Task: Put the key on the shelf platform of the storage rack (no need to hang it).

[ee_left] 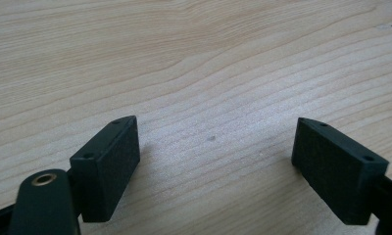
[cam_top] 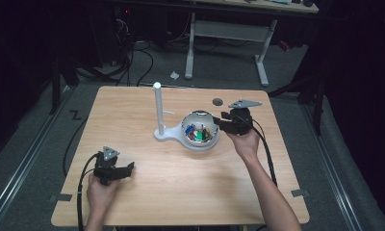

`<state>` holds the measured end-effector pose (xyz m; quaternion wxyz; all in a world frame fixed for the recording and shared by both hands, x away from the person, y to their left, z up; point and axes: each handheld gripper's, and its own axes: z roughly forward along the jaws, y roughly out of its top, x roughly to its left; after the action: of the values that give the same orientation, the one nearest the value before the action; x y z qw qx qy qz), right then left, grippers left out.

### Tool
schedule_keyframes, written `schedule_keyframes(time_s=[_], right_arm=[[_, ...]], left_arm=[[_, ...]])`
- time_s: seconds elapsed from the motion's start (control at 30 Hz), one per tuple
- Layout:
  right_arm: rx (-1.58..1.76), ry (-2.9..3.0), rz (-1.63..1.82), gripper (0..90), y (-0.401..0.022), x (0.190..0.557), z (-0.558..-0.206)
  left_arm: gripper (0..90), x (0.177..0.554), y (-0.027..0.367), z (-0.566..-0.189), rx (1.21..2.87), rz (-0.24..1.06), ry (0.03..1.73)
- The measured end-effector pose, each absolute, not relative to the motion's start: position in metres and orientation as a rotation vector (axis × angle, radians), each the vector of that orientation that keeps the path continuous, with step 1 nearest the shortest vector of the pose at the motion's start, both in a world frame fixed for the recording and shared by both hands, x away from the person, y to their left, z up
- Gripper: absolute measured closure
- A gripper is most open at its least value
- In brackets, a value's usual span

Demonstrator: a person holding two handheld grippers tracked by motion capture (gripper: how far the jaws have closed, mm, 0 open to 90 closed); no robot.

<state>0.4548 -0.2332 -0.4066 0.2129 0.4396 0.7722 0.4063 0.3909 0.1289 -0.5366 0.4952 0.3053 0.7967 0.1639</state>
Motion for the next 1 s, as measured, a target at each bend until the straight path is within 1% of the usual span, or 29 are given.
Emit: schedule_keyframes(time_s=[0.4,0.63,1.0], right_arm=[[1.305,2.086,1.106,54.4,-0.271,0.433,-0.410],[1.293,2.035,1.119,54.3,-0.282,0.420,-0.402],[1.310,1.980,1.118,53.8,-0.300,0.403,-0.402]], left_arm=[[18.4,0.391,0.129,-0.537,0.738,0.397,1.931],[18.4,0.391,0.129,-0.537,0.739,0.397,1.931],[18.4,0.391,0.129,-0.537,0.738,0.396,1.931]])
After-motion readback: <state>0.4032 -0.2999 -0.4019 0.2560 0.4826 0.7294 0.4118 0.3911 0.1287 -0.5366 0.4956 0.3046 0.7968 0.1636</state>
